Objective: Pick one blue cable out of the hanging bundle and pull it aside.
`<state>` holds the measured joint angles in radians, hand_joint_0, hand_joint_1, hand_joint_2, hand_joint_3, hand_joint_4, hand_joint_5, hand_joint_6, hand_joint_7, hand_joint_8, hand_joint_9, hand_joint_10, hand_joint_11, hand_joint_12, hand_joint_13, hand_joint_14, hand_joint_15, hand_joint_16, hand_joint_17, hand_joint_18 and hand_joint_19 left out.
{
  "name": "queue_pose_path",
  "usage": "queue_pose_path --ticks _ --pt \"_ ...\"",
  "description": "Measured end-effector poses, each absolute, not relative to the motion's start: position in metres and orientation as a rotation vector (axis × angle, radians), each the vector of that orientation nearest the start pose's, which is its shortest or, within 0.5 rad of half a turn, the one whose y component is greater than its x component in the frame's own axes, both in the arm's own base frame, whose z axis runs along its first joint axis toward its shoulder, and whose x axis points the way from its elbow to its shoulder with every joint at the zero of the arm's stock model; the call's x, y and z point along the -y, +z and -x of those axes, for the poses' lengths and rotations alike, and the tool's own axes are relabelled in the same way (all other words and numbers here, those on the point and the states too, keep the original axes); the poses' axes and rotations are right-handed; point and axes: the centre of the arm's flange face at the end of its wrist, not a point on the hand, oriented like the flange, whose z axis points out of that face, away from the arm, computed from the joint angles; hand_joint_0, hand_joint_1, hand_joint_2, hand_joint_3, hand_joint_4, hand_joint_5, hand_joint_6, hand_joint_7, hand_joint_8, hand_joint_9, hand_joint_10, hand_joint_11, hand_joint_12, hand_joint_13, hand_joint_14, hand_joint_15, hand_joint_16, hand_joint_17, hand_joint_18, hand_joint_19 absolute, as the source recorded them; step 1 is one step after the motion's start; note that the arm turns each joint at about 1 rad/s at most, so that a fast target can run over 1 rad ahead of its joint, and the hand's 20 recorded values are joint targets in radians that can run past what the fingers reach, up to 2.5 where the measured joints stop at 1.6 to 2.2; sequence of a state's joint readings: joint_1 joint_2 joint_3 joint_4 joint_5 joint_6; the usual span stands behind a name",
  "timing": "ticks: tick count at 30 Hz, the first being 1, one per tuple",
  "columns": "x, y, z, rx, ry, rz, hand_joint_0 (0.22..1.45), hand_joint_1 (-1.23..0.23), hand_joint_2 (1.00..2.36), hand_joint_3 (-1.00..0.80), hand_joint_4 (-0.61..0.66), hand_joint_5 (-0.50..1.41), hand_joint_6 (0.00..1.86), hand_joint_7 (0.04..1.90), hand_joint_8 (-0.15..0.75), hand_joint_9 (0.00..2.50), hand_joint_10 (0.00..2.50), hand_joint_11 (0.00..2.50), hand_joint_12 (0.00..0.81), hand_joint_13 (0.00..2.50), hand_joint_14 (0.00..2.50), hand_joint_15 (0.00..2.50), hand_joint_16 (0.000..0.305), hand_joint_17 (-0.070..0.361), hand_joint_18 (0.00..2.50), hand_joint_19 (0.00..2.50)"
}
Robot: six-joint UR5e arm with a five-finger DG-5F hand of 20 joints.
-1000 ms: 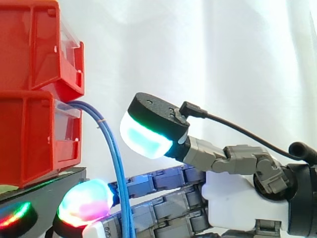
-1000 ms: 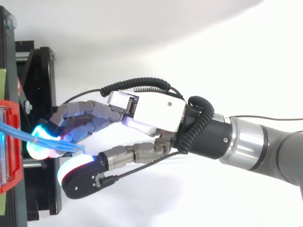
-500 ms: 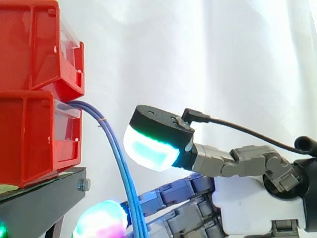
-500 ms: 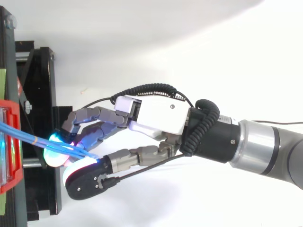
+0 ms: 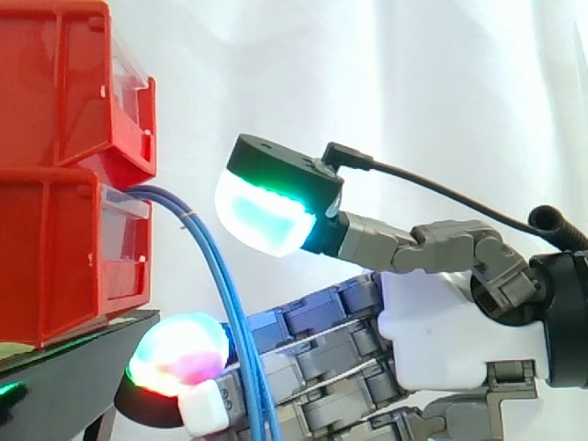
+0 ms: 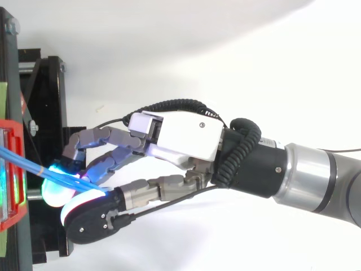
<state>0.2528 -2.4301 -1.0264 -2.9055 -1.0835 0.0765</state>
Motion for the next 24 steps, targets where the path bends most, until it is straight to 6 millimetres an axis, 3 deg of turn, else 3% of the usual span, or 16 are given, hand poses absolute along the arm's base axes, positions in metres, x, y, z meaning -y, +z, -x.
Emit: queue_pose_path --ticks 11,24 --pt "-0.013 0.224 -0.792 -1.047 1.032 -1.412 0.58 -0.59 1.01 -0.44 0.24 -0.13 0.50 1.13 0.245 0.99 0.02 0.77 0.272 0.85 0.02 0.50 0.044 0.098 0.56 0.36" --pt "-0.002 0.225 -0.789 -1.029 1.032 -1.453 0.59 -0.59 1.01 -0.42 0.21 -0.11 0.50 1.21 0.244 1.01 0.02 0.79 0.269 0.86 0.02 0.51 0.044 0.098 0.57 0.36"
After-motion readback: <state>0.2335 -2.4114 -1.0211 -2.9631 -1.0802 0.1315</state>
